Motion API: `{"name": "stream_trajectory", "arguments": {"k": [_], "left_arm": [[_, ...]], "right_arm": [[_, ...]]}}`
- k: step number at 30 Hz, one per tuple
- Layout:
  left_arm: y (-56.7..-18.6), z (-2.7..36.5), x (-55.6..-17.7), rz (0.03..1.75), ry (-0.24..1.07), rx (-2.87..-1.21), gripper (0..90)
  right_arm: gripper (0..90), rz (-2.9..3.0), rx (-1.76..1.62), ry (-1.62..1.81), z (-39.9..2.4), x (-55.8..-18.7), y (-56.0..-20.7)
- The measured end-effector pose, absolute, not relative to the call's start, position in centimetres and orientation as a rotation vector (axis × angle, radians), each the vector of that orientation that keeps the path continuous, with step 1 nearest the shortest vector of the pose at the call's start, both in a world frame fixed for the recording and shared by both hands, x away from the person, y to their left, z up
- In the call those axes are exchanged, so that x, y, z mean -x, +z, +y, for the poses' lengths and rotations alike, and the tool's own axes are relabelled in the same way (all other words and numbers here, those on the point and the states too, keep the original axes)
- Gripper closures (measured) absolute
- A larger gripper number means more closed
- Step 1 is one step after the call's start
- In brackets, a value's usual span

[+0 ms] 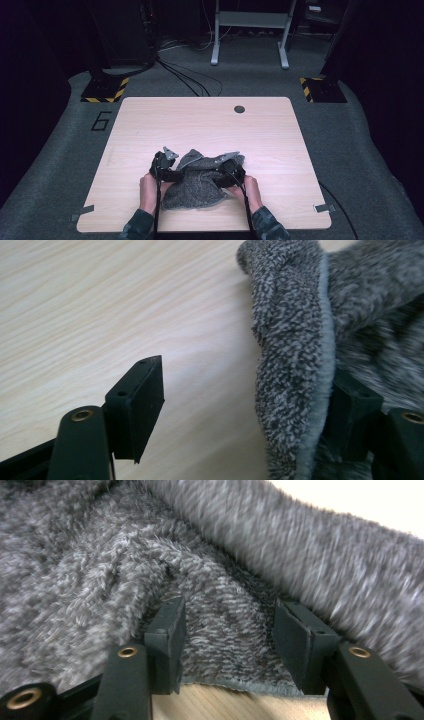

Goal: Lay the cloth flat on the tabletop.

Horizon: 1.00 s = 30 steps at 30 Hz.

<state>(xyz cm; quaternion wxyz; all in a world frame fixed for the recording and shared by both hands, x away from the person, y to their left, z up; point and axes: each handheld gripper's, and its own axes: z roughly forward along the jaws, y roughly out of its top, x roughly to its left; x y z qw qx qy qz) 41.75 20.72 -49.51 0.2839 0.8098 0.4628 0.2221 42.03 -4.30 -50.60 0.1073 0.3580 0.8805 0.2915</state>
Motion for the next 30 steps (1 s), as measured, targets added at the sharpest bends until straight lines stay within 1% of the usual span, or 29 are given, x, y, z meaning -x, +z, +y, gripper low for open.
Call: {"name": "stream_trajectory", "arguments": {"k": [4, 15, 19, 30], "left_arm": [[-50.0, 21.5, -42.4, 1.285, 0.593, -2.142, 27.4], [-50.9, 22.3, -42.4, 1.313, 0.574, -2.168, 27.1], [-51.1, 22.4, -42.2, 1.329, 0.558, -2.167, 27.1], [-51.1, 22.7, -40.9, 1.318, 0.587, -2.192, 27.1]], "right_arm": [[48.3, 2.576, -1.066, 0.848, -4.8, -41.8, -50.6], [47.3, 2.564, -1.074, 0.813, -7.2, -41.2, -50.5], [46.9, 2.565, -1.079, 0.801, -8.2, -41.0, -50.5], [46.4, 2.542, -1.126, 0.777, -10.3, -40.9, -50.4]]}}
